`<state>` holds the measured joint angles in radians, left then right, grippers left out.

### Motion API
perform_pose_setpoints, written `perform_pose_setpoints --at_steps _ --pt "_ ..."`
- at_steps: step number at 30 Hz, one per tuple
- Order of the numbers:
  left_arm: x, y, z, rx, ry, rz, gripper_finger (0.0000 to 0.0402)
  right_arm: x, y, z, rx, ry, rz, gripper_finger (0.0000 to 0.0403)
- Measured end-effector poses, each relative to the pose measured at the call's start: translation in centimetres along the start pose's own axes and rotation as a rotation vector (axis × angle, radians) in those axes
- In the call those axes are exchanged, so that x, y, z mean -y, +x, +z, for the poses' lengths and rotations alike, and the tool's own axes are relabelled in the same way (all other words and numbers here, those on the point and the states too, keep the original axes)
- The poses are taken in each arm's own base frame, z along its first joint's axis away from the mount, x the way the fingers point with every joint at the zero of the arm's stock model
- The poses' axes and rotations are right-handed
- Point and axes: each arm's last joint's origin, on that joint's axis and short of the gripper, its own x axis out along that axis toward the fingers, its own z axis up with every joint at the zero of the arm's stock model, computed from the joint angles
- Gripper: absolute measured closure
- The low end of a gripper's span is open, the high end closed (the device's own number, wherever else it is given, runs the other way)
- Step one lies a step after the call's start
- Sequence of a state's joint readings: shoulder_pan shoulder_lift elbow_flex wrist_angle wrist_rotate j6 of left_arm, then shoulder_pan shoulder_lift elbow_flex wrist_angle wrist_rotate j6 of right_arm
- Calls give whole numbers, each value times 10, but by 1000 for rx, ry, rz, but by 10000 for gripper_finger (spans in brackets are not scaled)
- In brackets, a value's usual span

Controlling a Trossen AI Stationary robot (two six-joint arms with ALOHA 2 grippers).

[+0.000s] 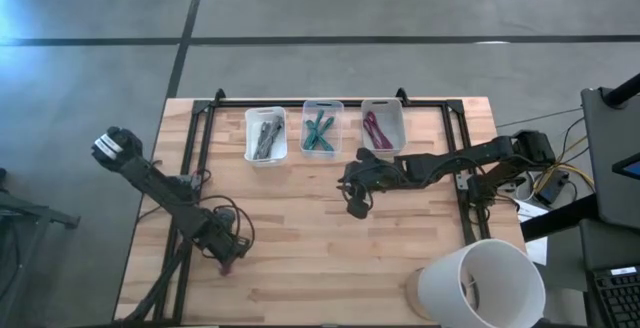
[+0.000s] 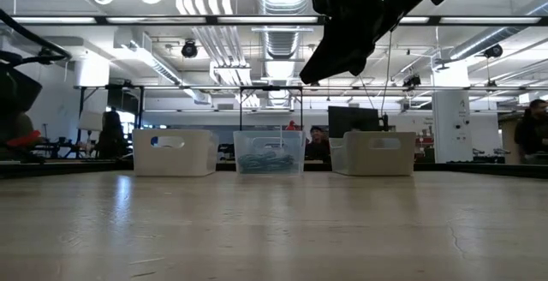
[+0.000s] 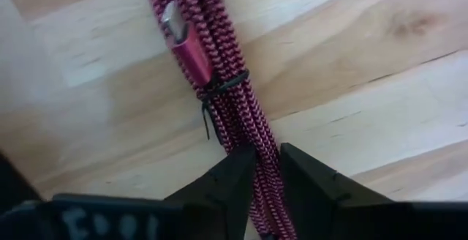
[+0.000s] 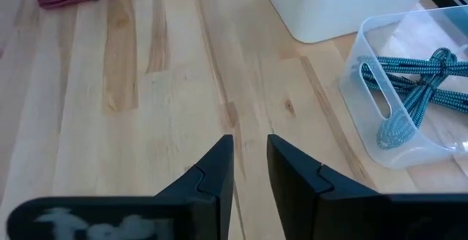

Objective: Pick & Place USB Port
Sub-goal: Put the pink charger cable into the gray bin

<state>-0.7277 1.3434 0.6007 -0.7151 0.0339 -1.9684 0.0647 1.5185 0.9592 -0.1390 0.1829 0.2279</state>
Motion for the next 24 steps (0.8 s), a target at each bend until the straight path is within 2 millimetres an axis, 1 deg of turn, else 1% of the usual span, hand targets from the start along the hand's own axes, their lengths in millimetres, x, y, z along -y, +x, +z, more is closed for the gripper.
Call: perform_pose_setpoints --at_steps 4,7,8,10,13,18,21,24 --pt "2 -1 0 18 31 -18 340 0 0 0 0 -1 1 316" --pt "8 -7 -1 74 44 -68 386 0 0 0 0 -1 1 314" --pt "11 -9 -1 109 54 -96 393 0 0 0 0 -1 1 314" --pt "20 -18 -1 206 94 -162 394 0 0 0 0 -1 1 316" --pt "38 -38 -2 407 193 -292 396 0 0 0 1 11 2 321" --pt "64 -73 -2 671 335 -417 397 -1 0 -1 -4 54 24 328" --pt "78 -92 -2 796 425 -471 398 -3 1 -3 -7 34 86 327" --pt "91 -106 0 870 552 -492 399 -9 0 1 38 -65 208 323"
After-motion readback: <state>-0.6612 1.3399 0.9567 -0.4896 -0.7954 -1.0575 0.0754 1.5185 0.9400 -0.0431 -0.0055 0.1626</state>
